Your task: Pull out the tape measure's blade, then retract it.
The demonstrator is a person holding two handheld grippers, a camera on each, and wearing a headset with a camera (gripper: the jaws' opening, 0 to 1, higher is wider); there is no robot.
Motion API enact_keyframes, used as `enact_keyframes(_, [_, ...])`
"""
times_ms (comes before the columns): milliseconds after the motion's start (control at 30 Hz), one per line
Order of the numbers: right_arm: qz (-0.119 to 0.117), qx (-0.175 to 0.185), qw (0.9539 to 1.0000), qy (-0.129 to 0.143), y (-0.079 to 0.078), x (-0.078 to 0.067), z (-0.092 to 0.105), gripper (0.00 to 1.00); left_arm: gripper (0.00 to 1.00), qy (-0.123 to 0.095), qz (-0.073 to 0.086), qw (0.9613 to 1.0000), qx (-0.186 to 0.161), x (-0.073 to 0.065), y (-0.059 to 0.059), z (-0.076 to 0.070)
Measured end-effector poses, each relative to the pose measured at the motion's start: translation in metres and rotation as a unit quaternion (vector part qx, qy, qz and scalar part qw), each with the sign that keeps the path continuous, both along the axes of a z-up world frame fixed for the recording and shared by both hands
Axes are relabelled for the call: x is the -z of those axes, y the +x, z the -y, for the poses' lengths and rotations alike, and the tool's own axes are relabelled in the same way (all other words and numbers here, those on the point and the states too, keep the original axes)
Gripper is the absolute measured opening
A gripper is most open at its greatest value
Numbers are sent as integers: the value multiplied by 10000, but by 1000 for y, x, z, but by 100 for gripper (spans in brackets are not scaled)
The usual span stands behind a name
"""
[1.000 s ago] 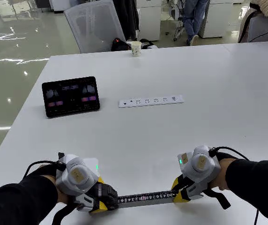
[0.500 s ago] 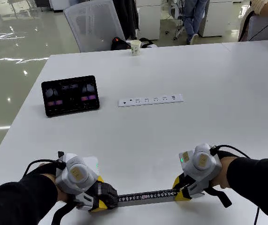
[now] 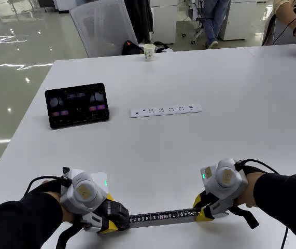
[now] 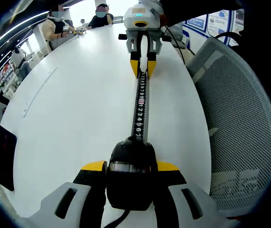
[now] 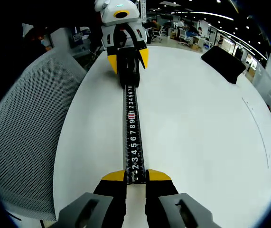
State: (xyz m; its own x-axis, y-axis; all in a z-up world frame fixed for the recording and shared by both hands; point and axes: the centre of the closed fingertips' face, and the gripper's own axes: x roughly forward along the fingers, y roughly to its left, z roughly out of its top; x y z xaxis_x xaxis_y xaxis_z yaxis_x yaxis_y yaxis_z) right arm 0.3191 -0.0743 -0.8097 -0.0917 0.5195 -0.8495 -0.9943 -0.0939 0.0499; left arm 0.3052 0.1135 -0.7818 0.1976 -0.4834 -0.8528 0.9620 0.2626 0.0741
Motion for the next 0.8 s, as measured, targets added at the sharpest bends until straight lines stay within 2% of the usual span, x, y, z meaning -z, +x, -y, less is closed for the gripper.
enact_keyframes(800, [17,47,10000,-85,4,-1,17,11,32,2,0,10000,-13,0,2,1])
